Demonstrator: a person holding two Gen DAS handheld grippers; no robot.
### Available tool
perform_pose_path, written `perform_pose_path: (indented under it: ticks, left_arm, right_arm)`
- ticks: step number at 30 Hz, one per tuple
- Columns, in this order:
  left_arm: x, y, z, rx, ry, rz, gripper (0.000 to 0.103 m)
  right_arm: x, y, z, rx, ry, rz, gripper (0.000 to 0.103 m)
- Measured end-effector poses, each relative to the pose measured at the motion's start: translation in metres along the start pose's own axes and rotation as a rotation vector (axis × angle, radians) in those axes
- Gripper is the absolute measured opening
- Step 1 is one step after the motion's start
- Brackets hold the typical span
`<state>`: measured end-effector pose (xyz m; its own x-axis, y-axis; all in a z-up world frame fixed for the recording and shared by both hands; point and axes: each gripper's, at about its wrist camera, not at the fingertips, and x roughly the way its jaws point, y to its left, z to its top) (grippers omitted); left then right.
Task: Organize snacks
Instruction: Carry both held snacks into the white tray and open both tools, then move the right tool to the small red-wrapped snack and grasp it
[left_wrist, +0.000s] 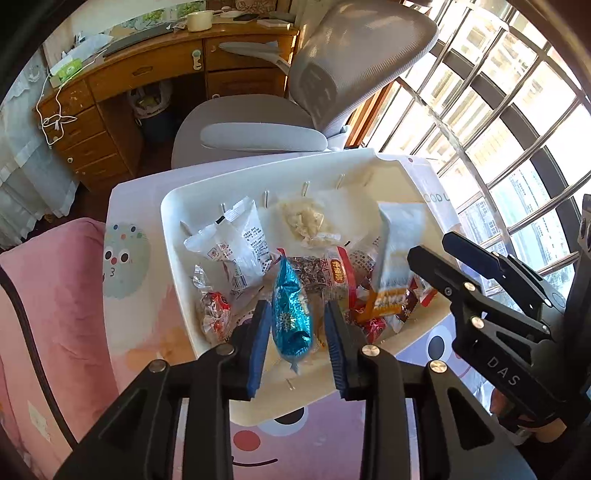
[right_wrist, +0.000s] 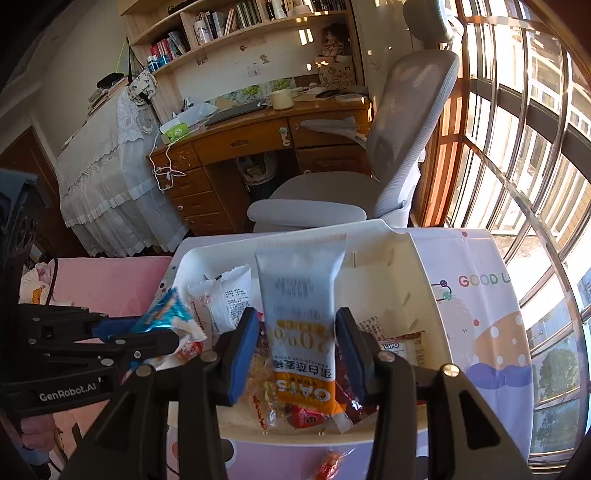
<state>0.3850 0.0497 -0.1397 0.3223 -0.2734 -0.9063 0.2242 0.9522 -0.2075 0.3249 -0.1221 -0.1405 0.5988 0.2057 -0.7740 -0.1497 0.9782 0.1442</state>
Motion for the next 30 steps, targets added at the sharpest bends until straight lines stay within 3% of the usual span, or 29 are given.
perform_pose_path:
  ticks: [4,17,23,30]
  left_arm:
    - [0.001,-0.002,-0.003,0.006,0.008,0.007,0.038]
    - [-0.020,-0.023,-0.027,0.005,0.003,0.016,0.048]
    - [-0.031,-0.036,-0.045,-0.006,-0.001,0.024,0.052]
    - [-0.036,-0.045,-0.074,-0.025,0.000,0.029,0.064]
  right_arm:
    - [0.003,-0.008,-0.007,0.045,0.020,-0.006,0.060]
    - [-0.028,-0.038,-0.033,0.134,0.040,-0.020,0.063]
    - [-0.048,-0.046,-0.048,0.127,0.038,-0.015,0.063]
    - [-0.061,-0.043,-0.074,0.066,0.027,0.001,0.063]
